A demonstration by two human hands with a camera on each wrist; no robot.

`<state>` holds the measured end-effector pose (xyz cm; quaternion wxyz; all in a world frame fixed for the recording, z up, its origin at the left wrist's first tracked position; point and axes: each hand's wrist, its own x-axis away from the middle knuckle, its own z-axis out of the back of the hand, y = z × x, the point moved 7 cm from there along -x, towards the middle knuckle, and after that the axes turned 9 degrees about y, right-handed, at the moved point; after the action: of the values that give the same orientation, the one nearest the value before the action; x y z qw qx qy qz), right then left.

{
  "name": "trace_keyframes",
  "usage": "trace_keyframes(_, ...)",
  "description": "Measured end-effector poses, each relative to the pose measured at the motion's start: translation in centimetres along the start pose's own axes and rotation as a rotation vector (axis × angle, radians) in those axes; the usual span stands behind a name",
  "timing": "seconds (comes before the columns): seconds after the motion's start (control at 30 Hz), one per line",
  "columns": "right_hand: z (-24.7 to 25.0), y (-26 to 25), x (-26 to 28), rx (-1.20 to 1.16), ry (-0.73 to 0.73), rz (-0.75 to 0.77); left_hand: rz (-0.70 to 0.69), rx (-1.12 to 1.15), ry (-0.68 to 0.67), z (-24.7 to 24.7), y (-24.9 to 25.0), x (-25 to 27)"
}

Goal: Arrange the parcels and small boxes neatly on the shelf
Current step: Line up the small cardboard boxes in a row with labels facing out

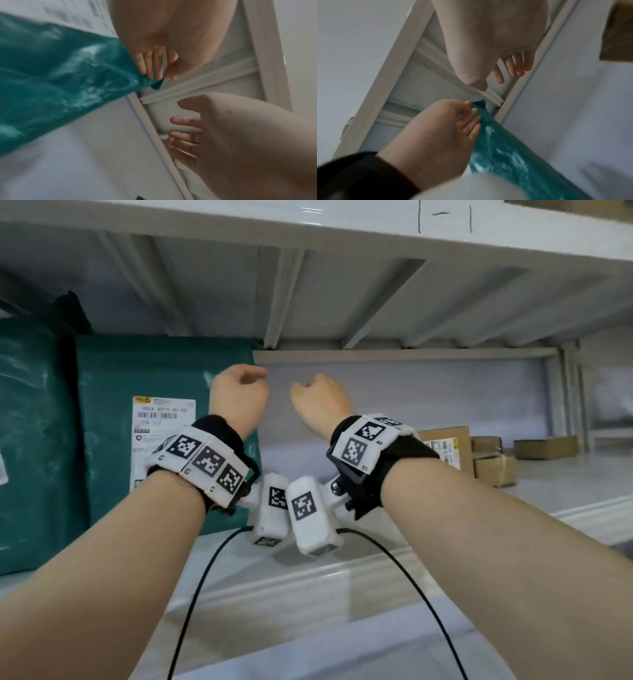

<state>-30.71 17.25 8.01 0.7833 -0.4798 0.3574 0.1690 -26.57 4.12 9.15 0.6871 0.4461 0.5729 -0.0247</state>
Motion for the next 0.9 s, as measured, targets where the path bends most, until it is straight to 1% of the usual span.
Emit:
trace_keyframes(0.1,2.6,2.0,-0.4,0.073,0.055,-0.028,-0.006,-0.034,-0.148,-3.8,1.3,1.2)
trace_keyframes(0.23,5.8,5.4,-2.0,0.114,0.081,-0.063,0.008,-0.087,-0.299,-8.5,2.5,3.0)
trace_keyframes(0.37,8.4,8.7,-3.9,0.132,0.067,-0.071,0.05,-0.087,-0.364,-12.7,4.2,4.2)
trace_keyframes(0.47,10.2,11.0,-5.0,0.177,0.032,-0.072,0.077,-0.173,-0.438,-16.2,5.0,5.2)
trace_keyframes(0.6,12.5,13.9,-6.2,0.263,-0.011,-0.067,0.136,-0.287,-0.483,-20.0,5.5,6.8)
trace_keyframes(0.73,13.8,16.1,-7.2,0.305,-0.063,-0.071,0.208,-0.387,-0.507,-22.4,5.3,8.1)
trace_keyframes(0.8,13.9,17.0,-7.4,0.326,-0.1,-0.068,0.214,-0.474,-0.534,-23.0,5.3,8.5)
trace_keyframes(0.9,13.2,18.2,-7.5,0.334,-0.178,-0.069,0.19,-0.602,-0.617,-23.5,5.8,9.2)
